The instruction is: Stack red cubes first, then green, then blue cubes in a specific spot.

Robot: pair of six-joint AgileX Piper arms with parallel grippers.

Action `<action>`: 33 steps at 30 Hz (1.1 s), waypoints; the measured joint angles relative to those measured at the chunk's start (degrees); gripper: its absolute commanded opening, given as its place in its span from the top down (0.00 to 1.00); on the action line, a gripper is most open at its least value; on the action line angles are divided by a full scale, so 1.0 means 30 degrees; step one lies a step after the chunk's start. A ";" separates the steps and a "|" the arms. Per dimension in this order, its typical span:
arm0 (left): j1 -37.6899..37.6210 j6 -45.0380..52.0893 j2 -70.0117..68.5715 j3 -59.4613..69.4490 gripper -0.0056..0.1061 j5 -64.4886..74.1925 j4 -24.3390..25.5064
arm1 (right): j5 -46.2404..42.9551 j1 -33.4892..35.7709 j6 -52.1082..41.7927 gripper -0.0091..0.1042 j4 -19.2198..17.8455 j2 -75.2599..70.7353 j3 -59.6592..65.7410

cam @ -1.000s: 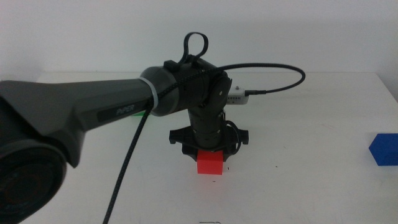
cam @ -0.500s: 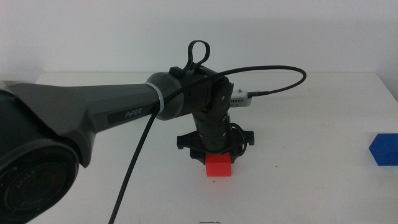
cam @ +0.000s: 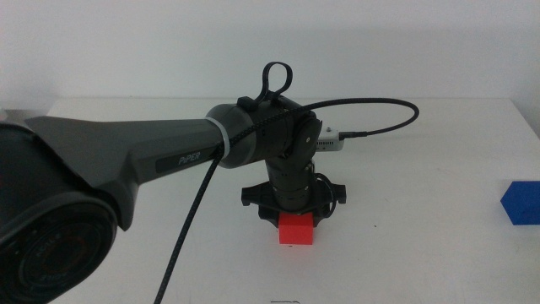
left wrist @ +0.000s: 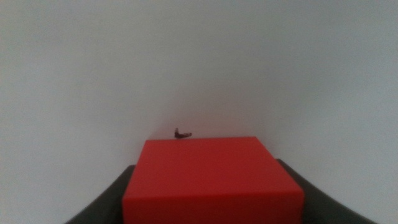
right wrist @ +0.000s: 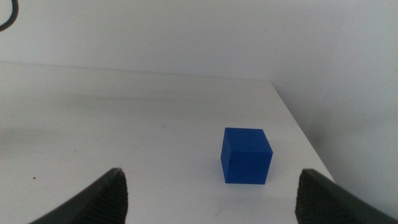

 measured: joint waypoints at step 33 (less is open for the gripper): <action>-0.0078 0.0793 0.0372 -0.3406 0.11 0.4327 0.0864 | 0.0000 0.0000 0.0000 0.11 0.0000 0.0000 0.0000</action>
